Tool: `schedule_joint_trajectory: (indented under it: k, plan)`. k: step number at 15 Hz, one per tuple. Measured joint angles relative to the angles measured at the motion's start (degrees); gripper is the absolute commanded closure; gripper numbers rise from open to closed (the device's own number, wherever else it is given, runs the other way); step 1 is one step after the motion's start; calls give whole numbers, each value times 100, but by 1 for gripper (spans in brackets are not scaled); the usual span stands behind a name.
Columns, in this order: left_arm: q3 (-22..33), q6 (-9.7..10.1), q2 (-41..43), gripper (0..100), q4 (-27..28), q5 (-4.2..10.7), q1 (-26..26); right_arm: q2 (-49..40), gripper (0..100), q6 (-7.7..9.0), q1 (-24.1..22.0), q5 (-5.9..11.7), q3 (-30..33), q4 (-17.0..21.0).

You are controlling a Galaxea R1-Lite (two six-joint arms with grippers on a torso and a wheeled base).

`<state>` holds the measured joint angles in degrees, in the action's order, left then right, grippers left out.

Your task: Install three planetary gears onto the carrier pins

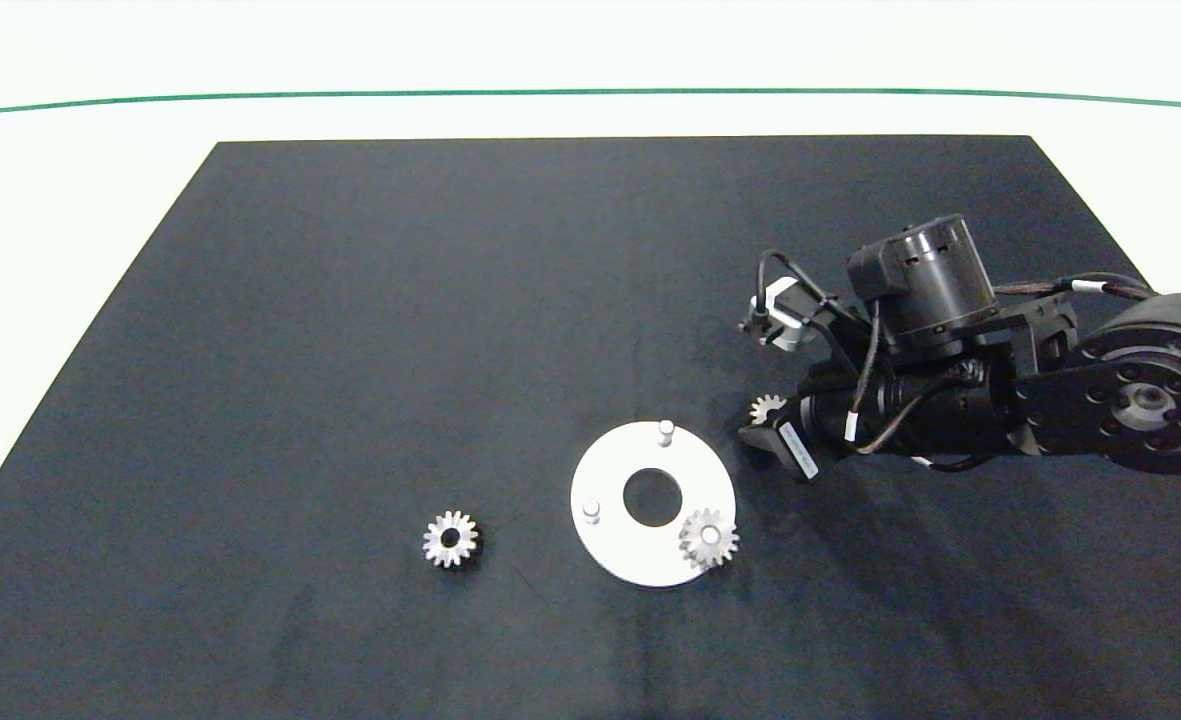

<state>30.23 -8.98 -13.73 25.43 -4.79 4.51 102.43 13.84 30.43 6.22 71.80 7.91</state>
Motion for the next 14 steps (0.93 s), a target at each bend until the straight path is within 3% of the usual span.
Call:
schedule_joint_trajectory:
  k: [5, 11, 14]
  plan:
    - [0, 0, 0, 0, -2, -2, -2, -282, 78, 11, 361, 23, 330, 581]
    - [30, 0, 1, 0, -10, -2, -2, -88, 78, 11, 855, 345, 837, 652]
    - [48, 0, 1, 0, -10, -2, -2, 101, 78, 7, 1014, 384, 920, 652]
